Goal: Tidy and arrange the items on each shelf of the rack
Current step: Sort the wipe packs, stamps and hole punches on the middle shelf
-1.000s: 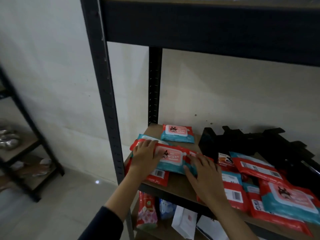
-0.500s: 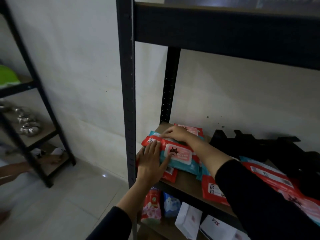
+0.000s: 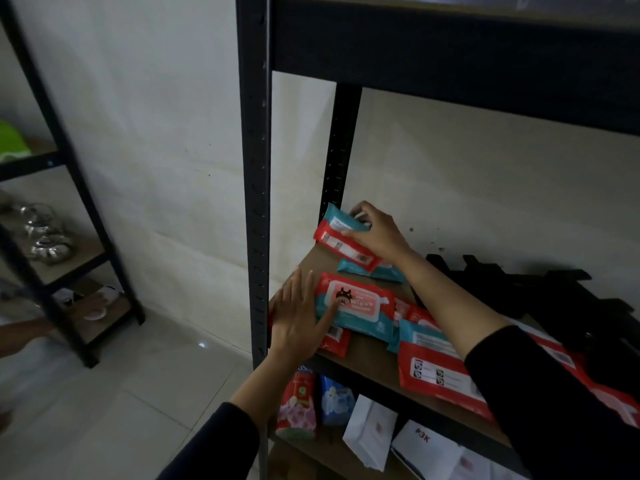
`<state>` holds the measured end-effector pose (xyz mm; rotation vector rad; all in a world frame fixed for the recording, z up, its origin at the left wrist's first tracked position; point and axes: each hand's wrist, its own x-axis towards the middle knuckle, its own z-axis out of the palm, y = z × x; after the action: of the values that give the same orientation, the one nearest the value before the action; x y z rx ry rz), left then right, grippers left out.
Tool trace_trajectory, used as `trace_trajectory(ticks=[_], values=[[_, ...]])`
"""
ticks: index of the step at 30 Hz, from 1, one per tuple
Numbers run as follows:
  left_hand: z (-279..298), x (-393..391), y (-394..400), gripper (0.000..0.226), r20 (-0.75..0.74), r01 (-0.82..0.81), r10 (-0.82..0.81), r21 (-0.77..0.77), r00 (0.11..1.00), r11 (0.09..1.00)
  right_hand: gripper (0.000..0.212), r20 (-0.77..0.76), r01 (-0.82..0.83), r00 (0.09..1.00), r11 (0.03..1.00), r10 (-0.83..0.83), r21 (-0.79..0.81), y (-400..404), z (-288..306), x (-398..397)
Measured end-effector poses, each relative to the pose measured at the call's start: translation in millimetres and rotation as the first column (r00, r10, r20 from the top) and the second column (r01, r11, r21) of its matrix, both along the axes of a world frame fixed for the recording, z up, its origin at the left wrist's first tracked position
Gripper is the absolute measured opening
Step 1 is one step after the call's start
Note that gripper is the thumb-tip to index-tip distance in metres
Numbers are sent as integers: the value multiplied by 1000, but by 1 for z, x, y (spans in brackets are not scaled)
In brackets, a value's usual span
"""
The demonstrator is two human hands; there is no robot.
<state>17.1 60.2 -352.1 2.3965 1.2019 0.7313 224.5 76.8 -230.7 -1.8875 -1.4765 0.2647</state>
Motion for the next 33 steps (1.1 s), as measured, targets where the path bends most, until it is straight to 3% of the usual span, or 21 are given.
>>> trace_trajectory(ticks=[3,5,11,18,23,26,29,33], values=[[1,0,1,91,-14,-22,22,-20,1000,1000,30,337,14,940,995,-48,103,-13,-8,-2],[1,0,1,87,-6,-20,20,-16,1000,1000,31,448,-29,894,998,0,57,-21,-23,-3],[3,1,2,81,20,-23,23,17,1000,1000,46,177,-16,983,979,54,-205,-40,-47,-6],[1,0,7,75,65,29,-33,53,997,998,25,0,11,1000,990,-11,-137,-106,-41,3],[6,5,-27,62,83,88,-105,189,991,978,20,50,72,997,985,-65,-156,-159,-35,9],[-3,14,-51,57,61,143,-160,222,985,964,32,26,83,997,965,-79,-250,-186,-27,7],[-14,17,-62,61,14,132,-139,232,990,964,59,98,94,994,895,-57,-437,-208,-22,8],[-22,15,-63,64,-50,144,-136,259,989,955,80,149,131,986,872,-67,-473,-220,-26,8]])
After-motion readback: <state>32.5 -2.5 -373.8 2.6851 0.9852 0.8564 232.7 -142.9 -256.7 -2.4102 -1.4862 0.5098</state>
